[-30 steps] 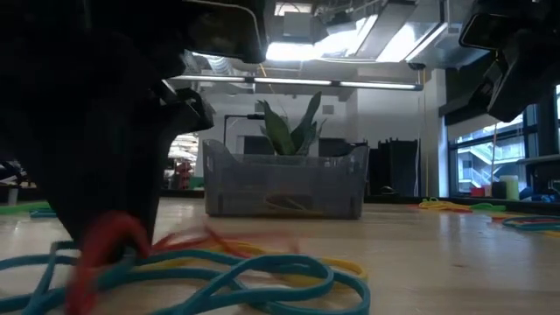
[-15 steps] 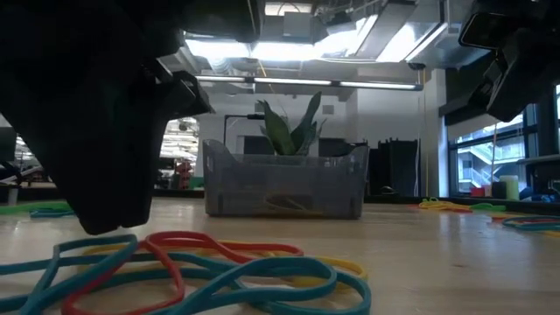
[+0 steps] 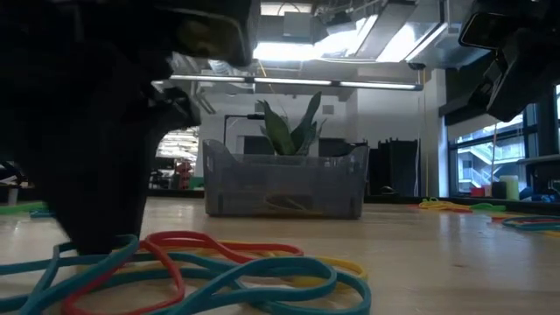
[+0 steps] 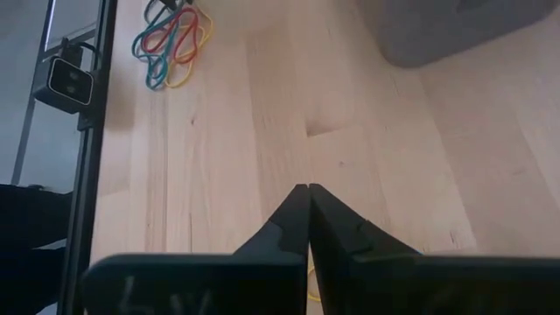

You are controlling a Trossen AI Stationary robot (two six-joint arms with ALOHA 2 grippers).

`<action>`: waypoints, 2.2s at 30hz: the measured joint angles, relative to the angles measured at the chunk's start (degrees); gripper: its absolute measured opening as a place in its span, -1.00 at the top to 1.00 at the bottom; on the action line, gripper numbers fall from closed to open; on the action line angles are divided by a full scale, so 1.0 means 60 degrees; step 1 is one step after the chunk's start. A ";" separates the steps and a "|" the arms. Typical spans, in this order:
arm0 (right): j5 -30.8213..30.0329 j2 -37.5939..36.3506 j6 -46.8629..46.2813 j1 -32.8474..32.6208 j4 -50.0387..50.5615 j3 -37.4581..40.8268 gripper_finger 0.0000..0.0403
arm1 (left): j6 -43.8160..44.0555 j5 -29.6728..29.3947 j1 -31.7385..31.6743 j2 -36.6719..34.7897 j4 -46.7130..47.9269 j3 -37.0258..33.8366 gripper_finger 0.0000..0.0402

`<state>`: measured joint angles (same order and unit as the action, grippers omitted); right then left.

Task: Pick and place rubber bands into bin
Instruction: Put the blue rubber band into the black bin

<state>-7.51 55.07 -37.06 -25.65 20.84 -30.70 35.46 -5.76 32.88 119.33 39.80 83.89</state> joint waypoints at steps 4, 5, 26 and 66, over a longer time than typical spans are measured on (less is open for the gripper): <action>0.0000 0.0000 0.0005 0.0000 0.0000 0.0000 0.96 | 0.0222 0.0149 -0.0003 -0.0018 -0.0290 -0.0181 0.60; 0.0000 0.0000 0.0004 0.0000 0.0001 0.0000 0.96 | 0.0219 0.0159 -0.0004 -0.0018 -0.0295 -0.0184 0.63; 0.0002 0.0000 0.0013 0.0004 0.0003 0.0000 0.96 | 0.0404 -0.0096 0.0015 -0.1493 -0.0066 0.0081 0.99; -0.1537 0.0007 -0.1333 0.0007 -0.0087 -0.0004 0.96 | -0.7185 -0.0949 -0.5956 -0.4741 0.0119 -0.0093 0.99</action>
<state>-16.73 55.11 -45.06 -25.61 20.32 -30.72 -7.65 -11.45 -2.85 90.88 40.52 83.34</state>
